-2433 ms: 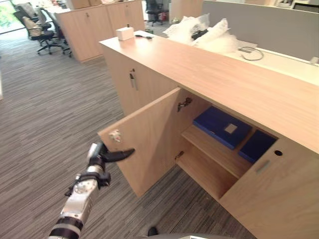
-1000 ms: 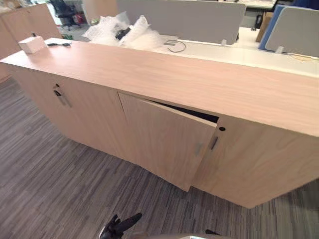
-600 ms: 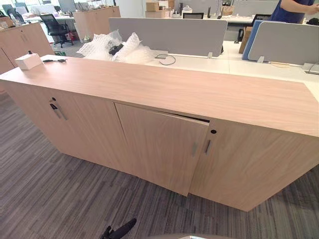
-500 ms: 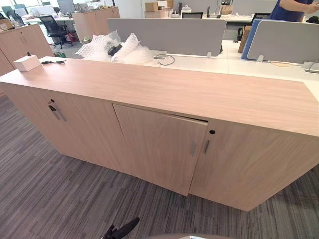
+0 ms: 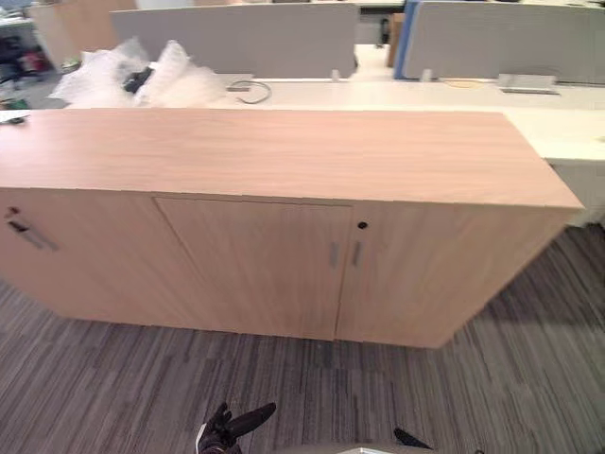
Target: Walk over to the cabinet, pick up the folder, carry it to the office cabinet, place the folder inside the office cabinet, then close the office cabinet door
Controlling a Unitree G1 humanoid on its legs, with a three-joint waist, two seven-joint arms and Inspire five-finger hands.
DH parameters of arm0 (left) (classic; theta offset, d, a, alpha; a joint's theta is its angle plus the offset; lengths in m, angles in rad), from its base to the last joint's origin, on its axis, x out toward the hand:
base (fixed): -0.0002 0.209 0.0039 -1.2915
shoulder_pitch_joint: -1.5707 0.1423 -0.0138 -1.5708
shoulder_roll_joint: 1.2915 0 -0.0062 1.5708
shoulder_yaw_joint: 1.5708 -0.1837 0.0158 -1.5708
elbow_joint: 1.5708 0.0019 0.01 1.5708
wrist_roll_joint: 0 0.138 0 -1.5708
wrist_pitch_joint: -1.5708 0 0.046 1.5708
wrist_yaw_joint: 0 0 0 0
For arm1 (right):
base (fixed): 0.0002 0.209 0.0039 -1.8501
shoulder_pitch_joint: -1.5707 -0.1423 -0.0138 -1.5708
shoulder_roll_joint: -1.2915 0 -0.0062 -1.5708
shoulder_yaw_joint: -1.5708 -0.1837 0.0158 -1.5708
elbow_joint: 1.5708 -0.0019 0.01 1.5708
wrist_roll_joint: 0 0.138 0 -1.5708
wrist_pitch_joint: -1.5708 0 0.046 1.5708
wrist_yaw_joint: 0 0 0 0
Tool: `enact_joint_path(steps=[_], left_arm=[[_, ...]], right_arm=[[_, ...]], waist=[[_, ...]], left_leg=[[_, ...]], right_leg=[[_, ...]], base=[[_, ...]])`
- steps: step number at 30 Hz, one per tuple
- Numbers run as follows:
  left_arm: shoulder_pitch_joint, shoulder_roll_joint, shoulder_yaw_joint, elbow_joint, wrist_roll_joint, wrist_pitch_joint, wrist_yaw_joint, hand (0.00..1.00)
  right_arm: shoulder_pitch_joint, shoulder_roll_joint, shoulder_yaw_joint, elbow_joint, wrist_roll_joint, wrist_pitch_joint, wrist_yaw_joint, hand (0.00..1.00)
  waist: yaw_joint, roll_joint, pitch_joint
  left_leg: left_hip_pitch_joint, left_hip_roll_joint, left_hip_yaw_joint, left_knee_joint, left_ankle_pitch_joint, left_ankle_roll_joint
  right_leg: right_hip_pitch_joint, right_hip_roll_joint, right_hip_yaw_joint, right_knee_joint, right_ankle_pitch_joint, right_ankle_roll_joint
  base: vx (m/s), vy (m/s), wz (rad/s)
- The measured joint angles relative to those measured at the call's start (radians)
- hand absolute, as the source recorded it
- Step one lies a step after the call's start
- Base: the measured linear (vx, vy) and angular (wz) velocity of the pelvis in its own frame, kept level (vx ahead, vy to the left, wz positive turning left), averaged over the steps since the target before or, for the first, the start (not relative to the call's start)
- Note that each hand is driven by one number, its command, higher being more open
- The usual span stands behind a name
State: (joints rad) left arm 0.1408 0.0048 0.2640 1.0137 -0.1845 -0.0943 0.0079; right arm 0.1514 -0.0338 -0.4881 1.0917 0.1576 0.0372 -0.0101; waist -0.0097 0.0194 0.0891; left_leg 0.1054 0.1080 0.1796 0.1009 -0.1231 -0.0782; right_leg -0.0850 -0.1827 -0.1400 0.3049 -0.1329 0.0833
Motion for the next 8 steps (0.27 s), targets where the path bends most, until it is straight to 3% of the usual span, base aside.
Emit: enact_joint_path(steps=[1,4,6,8], left_arm=[[0.000,-0.003,0.007,-0.001,0.009,0.000,0.005,1.00],[0.005,-0.033,0.058,-0.002,0.030,0.001,0.008,1.00],[0.010,-0.052,0.088,0.000,0.030,0.001,0.015,1.00],[0.009,-0.051,0.096,0.004,0.031,0.001,0.014,1.00]], right_arm=[[0.000,0.003,0.000,-0.001,-0.002,-0.001,0.000,1.00],[0.015,-0.006,-0.007,0.000,-0.011,0.001,0.000,1.00],[0.017,-0.005,-0.070,0.006,-0.011,0.007,0.004,1.00],[0.017,0.003,-0.125,0.023,-0.025,0.010,0.005,1.00]], waist=[[0.000,0.001,-0.002],[0.004,0.013,-0.022],[0.005,0.033,-0.032],[0.004,0.034,-0.033]], left_leg=[[0.004,0.012,0.003,0.014,-0.007,-0.002],[0.005,0.040,-0.005,0.007,-0.001,-0.013],[0.005,0.058,-0.008,-0.017,0.010,-0.023],[0.019,0.068,-0.017,-0.037,0.022,-0.029]], right_leg=[[0.008,0.007,-0.013,-0.004,0.008,0.016],[0.019,0.039,-0.027,-0.029,0.014,0.007],[0.038,0.070,-0.038,-0.086,0.041,-0.004],[0.062,0.086,-0.046,-0.122,0.055,-0.011]], base=[[-0.06,-0.053,-0.12],[-0.03,-0.103,0.02],[0.03,-0.094,0.00],[0.05,-0.065,0.06]])
